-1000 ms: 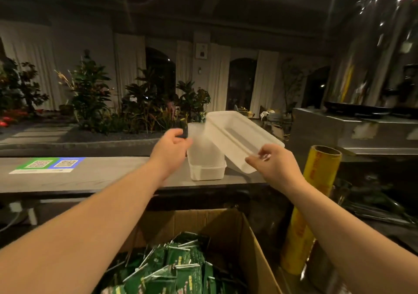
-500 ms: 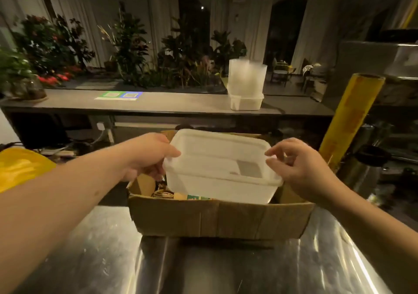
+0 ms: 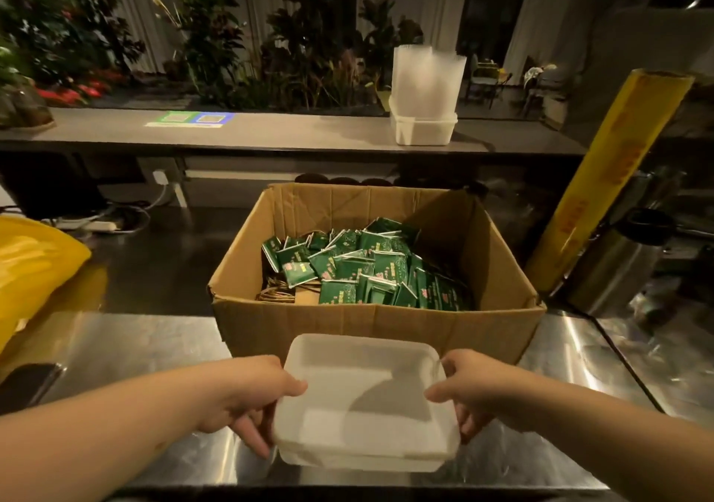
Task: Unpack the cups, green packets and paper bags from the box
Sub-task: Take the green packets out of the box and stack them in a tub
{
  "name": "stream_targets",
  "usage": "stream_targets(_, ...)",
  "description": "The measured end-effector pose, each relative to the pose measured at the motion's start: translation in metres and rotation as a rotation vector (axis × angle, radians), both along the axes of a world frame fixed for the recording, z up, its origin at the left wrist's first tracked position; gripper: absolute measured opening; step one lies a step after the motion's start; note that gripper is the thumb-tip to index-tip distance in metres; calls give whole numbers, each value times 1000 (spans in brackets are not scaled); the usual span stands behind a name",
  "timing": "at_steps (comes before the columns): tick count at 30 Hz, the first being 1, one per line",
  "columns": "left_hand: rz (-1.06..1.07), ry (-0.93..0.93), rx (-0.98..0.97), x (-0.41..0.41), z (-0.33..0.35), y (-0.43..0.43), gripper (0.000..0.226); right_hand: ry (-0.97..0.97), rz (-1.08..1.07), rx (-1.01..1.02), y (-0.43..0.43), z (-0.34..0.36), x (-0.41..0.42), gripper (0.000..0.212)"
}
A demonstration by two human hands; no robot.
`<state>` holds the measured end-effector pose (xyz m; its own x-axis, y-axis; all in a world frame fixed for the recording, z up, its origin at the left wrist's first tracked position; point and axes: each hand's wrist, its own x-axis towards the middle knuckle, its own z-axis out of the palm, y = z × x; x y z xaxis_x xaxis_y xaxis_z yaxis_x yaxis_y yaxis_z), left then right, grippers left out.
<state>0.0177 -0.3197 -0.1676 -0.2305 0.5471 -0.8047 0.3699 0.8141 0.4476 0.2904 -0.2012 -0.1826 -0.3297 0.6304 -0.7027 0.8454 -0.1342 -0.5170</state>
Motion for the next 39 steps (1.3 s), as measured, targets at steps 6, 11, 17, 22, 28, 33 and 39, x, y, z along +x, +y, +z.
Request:
stream_targets(6, 20, -70, -182, -16, -64, 24, 62, -59, -88, -147, 10, -52, -18, 44)
stream_targets(11, 21, -151, -275, -28, -105, 32, 80, -30, -129, -230, 21, -67, -27, 55)
stream_targets(17, -353, 92, -132, -19, -41, 44, 65, -212, 305, -98, 31, -14, -42, 62)
stream_targets(22, -418, 38, 418, -8, 63, 86, 19, 222, 325, 149, 75, 88, -67, 23)
stream_targets(28, 36, 161, 661, -41, 21, 180, 7, 57, 180, 633, 154, 29, -111, 23)
stream_targets(33, -12, 179, 238, -44, -43, 213, 32, -200, 160, 515, 172, -37, -129, 20)
stream_targets(39, -69, 175, 15, -50, -66, 215, 59, -292, 176, 490, 194, -53, -115, 35)
